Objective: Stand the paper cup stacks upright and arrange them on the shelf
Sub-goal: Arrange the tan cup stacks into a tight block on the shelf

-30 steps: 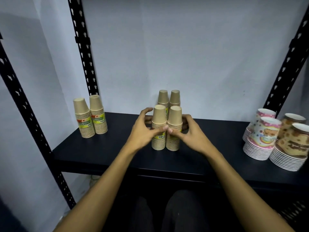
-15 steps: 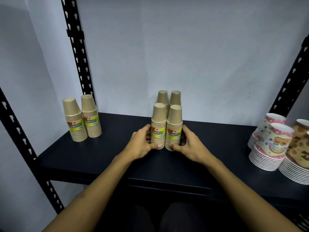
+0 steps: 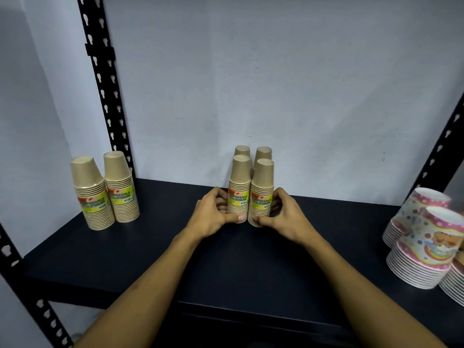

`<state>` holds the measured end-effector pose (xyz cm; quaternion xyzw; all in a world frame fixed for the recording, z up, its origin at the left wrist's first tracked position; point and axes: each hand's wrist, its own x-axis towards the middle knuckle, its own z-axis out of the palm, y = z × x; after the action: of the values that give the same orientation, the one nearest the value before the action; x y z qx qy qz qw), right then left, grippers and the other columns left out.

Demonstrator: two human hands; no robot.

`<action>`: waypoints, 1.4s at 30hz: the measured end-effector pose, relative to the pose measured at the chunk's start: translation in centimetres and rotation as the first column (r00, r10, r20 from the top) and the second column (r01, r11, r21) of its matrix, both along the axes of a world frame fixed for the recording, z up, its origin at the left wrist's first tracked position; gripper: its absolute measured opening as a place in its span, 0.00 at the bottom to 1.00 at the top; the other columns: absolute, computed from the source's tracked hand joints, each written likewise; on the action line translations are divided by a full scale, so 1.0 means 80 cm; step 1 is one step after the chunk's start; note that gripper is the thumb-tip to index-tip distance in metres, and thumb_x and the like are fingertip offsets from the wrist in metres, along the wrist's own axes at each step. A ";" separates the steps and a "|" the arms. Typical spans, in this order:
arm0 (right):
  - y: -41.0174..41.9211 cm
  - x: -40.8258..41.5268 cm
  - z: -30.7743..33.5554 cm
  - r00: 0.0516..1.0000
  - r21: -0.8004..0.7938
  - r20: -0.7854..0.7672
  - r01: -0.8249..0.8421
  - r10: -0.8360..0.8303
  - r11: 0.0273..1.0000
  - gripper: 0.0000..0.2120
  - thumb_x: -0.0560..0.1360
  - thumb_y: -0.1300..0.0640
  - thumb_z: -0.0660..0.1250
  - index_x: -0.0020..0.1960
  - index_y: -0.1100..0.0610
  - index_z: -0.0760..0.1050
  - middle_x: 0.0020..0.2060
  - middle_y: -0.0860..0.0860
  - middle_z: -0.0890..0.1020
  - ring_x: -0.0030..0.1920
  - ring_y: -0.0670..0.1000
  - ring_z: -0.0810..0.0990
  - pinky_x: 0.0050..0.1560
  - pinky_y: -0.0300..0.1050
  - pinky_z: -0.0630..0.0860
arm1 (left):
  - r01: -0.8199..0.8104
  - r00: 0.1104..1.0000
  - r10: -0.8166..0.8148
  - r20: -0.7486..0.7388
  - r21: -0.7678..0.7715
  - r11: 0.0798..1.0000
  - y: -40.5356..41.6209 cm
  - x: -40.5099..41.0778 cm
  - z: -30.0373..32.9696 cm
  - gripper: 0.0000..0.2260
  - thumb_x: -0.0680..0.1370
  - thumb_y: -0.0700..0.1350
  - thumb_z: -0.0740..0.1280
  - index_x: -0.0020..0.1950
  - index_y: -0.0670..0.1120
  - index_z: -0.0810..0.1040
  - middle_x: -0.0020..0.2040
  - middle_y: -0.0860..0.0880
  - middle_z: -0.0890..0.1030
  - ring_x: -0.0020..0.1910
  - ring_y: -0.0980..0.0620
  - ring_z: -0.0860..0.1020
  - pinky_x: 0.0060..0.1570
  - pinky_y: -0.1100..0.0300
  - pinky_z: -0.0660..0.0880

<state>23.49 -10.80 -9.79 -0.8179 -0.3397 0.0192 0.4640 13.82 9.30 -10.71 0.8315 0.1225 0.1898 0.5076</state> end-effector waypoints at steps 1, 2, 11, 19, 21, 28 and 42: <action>0.001 0.001 -0.001 1.000 0.014 -0.001 0.004 -0.004 1.000 0.25 0.64 0.54 0.82 0.54 0.54 0.72 0.47 0.47 0.82 0.47 0.46 0.82 0.48 0.40 0.81 | -0.013 1.000 0.013 0.017 0.002 1.000 -0.002 0.000 -0.003 0.28 0.63 0.44 0.85 0.55 0.44 0.74 0.51 0.50 0.85 0.43 0.61 0.84 0.43 0.68 0.79; 0.002 0.002 -0.003 1.000 0.025 0.000 0.007 -0.007 1.000 0.25 0.64 0.55 0.82 0.54 0.54 0.72 0.48 0.48 0.82 0.47 0.47 0.82 0.48 0.40 0.81 | -0.023 0.999 0.023 0.027 0.019 1.000 -0.003 0.000 -0.004 0.27 0.63 0.45 0.85 0.55 0.44 0.74 0.50 0.51 0.85 0.43 0.62 0.84 0.43 0.69 0.79; 0.005 0.009 -0.014 1.000 0.073 -0.010 0.030 -0.030 0.997 0.26 0.66 0.51 0.82 0.56 0.51 0.71 0.51 0.48 0.81 0.50 0.47 0.82 0.51 0.44 0.81 | -0.081 0.995 0.073 0.063 0.139 0.987 -0.006 0.002 -0.008 0.28 0.65 0.52 0.83 0.59 0.49 0.76 0.50 0.55 0.81 0.49 0.58 0.81 0.49 0.66 0.78; 0.004 0.007 -0.013 0.999 0.042 -0.022 0.029 -0.028 0.999 0.27 0.69 0.50 0.80 0.63 0.52 0.72 0.54 0.47 0.81 0.53 0.45 0.81 0.54 0.42 0.80 | -0.094 0.994 0.084 0.068 0.150 0.984 -0.010 -0.001 -0.007 0.27 0.66 0.53 0.83 0.59 0.49 0.76 0.50 0.55 0.81 0.48 0.58 0.80 0.45 0.69 0.77; 0.005 0.006 -0.013 0.999 0.034 -0.020 0.034 -0.033 0.999 0.27 0.69 0.51 0.79 0.64 0.53 0.72 0.55 0.47 0.81 0.54 0.45 0.81 0.56 0.44 0.80 | -0.097 0.994 0.087 0.068 0.160 0.982 -0.011 -0.001 -0.007 0.27 0.66 0.54 0.82 0.59 0.49 0.76 0.50 0.55 0.81 0.48 0.57 0.80 0.44 0.69 0.77; 0.007 -0.004 -0.011 0.998 -0.017 0.003 0.065 -0.065 0.998 0.27 0.72 0.50 0.77 0.67 0.53 0.71 0.58 0.46 0.80 0.57 0.46 0.79 0.58 0.41 0.76 | -0.106 0.994 0.101 0.036 0.224 0.969 -0.013 -0.004 -0.006 0.27 0.67 0.58 0.80 0.60 0.51 0.75 0.51 0.56 0.81 0.50 0.59 0.79 0.50 0.62 0.78; -0.008 -0.044 -0.015 0.956 -0.474 0.176 0.291 -0.234 0.831 0.32 0.80 0.39 0.60 0.77 0.55 0.59 0.78 0.53 0.64 0.79 0.54 0.58 0.77 0.59 0.52 | -0.088 0.956 0.198 -0.217 0.431 0.898 -0.025 -0.031 -0.002 0.38 0.71 0.68 0.71 0.73 0.50 0.67 0.68 0.46 0.73 0.67 0.47 0.73 0.65 0.49 0.74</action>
<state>20.00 -11.48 -11.00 -0.9478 -0.2328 -0.0037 0.2179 11.35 7.28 -10.87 0.9266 0.2047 0.1399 0.2829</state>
